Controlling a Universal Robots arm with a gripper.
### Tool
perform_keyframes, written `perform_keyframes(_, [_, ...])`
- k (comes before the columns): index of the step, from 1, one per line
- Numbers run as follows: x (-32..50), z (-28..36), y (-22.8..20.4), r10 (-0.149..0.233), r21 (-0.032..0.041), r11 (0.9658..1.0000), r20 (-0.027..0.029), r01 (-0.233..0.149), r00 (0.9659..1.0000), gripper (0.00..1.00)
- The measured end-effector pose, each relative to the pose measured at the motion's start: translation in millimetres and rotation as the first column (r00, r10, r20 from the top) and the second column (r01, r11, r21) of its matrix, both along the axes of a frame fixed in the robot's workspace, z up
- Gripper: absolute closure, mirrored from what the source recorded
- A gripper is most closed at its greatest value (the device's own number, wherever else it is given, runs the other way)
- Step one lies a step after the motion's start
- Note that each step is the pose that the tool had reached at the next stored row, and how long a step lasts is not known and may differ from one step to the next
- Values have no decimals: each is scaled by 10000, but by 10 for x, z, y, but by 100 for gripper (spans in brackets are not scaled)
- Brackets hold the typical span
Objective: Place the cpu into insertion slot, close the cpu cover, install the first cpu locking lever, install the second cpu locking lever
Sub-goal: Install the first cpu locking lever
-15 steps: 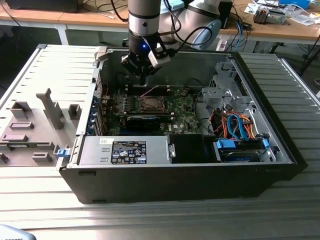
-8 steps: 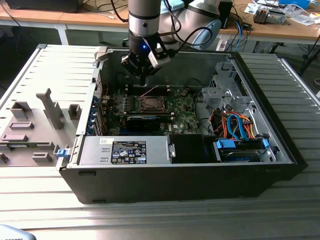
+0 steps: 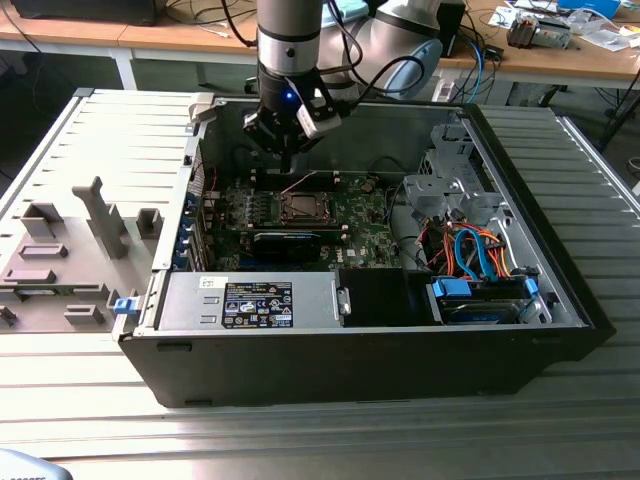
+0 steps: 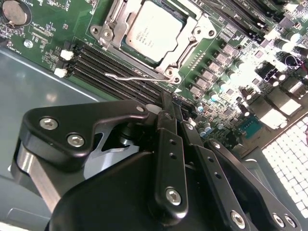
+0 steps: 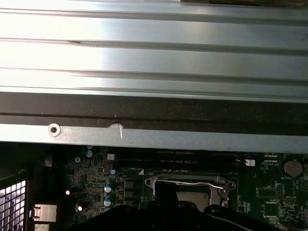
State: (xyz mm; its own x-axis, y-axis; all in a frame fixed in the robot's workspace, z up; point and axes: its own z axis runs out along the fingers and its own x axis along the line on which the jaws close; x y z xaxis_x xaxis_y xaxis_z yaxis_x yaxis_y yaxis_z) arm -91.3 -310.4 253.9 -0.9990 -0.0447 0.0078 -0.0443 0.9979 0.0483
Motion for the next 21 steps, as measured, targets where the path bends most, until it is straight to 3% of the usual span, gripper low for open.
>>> perform_keyframes(21, [38, -46, 0, 0, 0, 10000, 0, 0, 10000, 89])
